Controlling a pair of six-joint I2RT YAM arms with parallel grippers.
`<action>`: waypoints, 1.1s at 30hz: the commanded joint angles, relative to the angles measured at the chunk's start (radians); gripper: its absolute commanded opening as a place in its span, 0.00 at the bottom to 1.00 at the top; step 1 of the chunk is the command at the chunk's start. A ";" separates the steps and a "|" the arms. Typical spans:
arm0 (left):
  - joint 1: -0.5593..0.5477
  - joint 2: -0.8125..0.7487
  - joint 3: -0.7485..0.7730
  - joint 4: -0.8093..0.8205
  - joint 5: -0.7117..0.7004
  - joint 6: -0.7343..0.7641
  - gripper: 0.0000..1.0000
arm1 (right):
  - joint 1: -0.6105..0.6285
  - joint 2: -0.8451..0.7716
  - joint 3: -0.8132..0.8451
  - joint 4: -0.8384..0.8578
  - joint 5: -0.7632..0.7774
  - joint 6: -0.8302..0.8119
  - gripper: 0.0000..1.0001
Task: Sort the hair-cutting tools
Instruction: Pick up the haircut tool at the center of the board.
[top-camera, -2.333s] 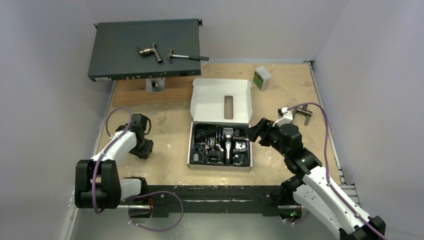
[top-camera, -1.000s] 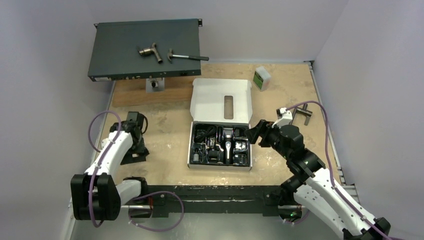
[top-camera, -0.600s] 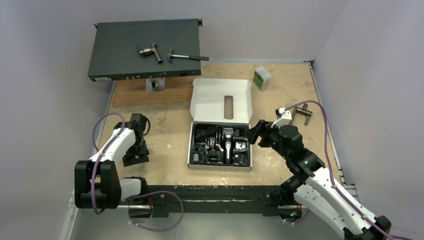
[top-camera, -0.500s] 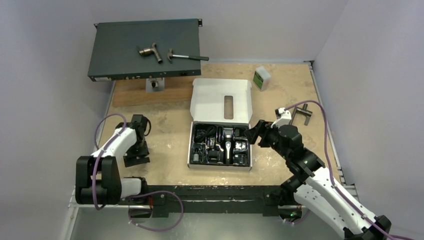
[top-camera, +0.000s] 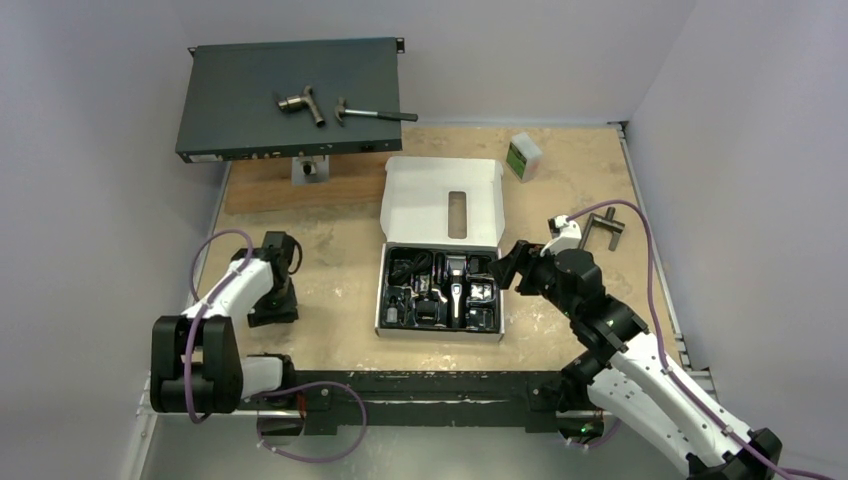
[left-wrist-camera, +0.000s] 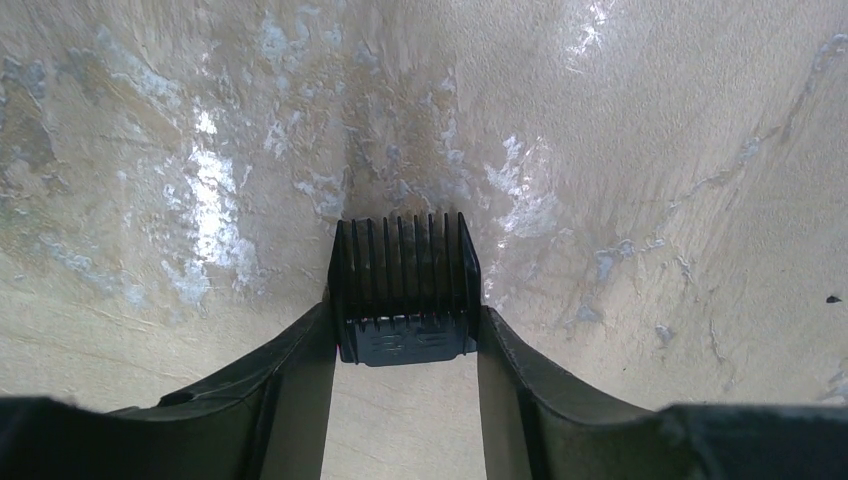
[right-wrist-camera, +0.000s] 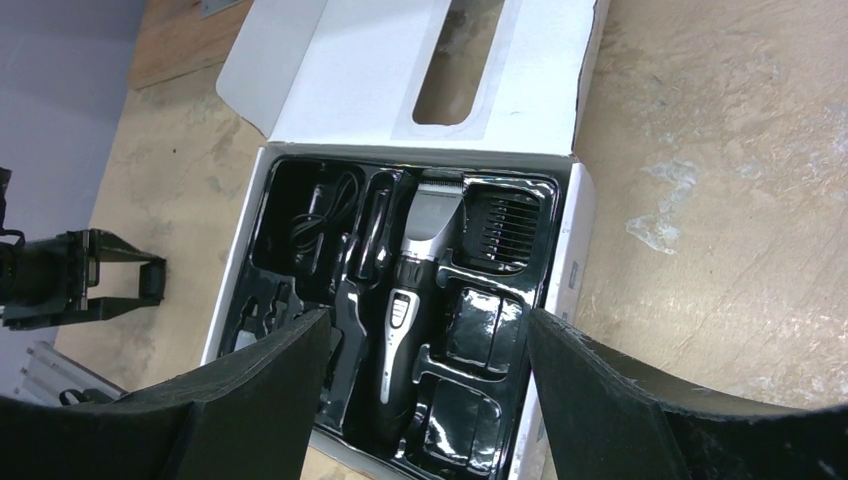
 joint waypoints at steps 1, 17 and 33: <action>0.007 -0.014 -0.048 0.112 0.007 0.010 0.10 | 0.007 0.000 0.046 0.020 0.023 -0.016 0.72; 0.002 -0.420 0.083 -0.023 0.056 0.599 0.00 | 0.005 -0.023 0.046 0.019 0.041 -0.018 0.72; -0.365 -0.497 0.247 -0.070 0.278 1.136 0.00 | 0.005 -0.034 0.040 0.032 0.048 -0.016 0.73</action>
